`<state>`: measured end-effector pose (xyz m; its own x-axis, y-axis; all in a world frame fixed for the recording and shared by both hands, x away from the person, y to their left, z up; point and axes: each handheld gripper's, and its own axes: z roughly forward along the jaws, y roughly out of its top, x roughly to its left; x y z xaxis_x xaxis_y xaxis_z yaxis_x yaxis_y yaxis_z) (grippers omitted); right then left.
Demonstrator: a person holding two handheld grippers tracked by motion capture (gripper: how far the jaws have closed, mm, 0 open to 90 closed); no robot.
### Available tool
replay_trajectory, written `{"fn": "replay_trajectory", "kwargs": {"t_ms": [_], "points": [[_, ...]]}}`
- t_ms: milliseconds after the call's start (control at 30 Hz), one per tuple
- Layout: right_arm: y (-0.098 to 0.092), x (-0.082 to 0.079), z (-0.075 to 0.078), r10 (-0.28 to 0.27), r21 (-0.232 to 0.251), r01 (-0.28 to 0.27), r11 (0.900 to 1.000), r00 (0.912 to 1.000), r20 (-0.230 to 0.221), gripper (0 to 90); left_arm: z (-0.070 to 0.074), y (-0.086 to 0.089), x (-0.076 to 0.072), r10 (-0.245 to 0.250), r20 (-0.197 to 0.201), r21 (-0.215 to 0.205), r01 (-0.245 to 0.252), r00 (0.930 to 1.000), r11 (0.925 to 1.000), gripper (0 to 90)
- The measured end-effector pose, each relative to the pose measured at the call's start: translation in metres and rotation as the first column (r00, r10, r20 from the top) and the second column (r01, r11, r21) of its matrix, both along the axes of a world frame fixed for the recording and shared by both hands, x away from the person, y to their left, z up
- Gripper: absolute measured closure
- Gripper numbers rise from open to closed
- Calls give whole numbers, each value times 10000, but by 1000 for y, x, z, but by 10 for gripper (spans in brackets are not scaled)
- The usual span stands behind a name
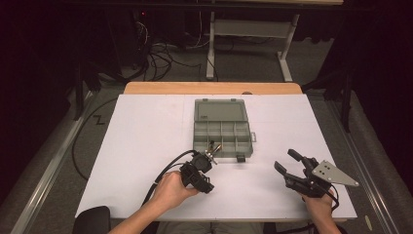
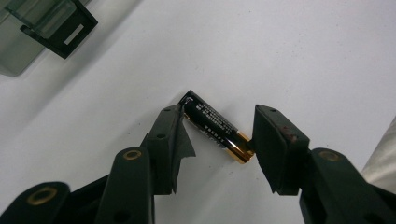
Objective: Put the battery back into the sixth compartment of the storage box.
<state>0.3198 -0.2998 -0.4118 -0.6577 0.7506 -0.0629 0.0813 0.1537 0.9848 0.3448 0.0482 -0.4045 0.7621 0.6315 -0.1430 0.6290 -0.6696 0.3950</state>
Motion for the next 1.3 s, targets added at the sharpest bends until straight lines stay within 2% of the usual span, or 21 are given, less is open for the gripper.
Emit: {"fn": "replay_trajectory", "kwargs": {"t_ms": [567,833,1300], "points": [[0,0,0,15,-21,-15,10000,10000,-28,349,-1,0,-1,-125,12,28,125,9999,9999,591],[1,0,0,21,-47,-21,10000,10000,-29,349,-3,-2,-1,-267,-51,222,268,9996,9994,618],[1,0,0,36,-60,-36,10000,10000,-27,348,-5,-4,-1,-389,116,509,383,9992,9980,684]]}}
